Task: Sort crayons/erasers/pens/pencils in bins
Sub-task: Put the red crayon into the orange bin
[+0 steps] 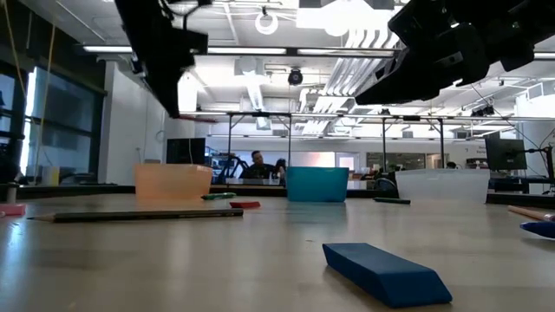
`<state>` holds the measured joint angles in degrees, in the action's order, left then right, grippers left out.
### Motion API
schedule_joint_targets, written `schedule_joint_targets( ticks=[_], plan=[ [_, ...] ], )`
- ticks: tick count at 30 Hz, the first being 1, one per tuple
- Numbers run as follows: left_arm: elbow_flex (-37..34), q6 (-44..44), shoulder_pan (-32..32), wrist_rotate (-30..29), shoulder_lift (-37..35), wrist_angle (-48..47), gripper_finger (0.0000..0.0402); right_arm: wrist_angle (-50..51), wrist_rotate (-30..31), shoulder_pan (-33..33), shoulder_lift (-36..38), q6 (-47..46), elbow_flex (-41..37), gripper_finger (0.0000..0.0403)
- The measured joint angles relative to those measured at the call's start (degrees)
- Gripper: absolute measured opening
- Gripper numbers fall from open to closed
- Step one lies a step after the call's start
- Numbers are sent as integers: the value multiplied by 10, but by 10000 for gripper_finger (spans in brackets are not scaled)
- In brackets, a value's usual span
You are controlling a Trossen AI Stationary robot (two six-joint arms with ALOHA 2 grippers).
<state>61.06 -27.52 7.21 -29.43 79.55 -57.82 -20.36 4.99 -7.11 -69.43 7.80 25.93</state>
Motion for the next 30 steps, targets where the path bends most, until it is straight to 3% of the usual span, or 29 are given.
schedule_joint_targets(
  ticks=[9,15,22,30],
  plan=[
    [0,128,231,11,33,10,7,10,8,0,0,-16,0,0],
    [0,223,345,94,82,79,7,22,9,0,0,-30,0,0],
    [0,265,402,126,156,118,7,30,13,0,0,-54,0,0],
    [0,281,410,125,189,144,35,33,36,0,0,-65,0,0]
  ],
)
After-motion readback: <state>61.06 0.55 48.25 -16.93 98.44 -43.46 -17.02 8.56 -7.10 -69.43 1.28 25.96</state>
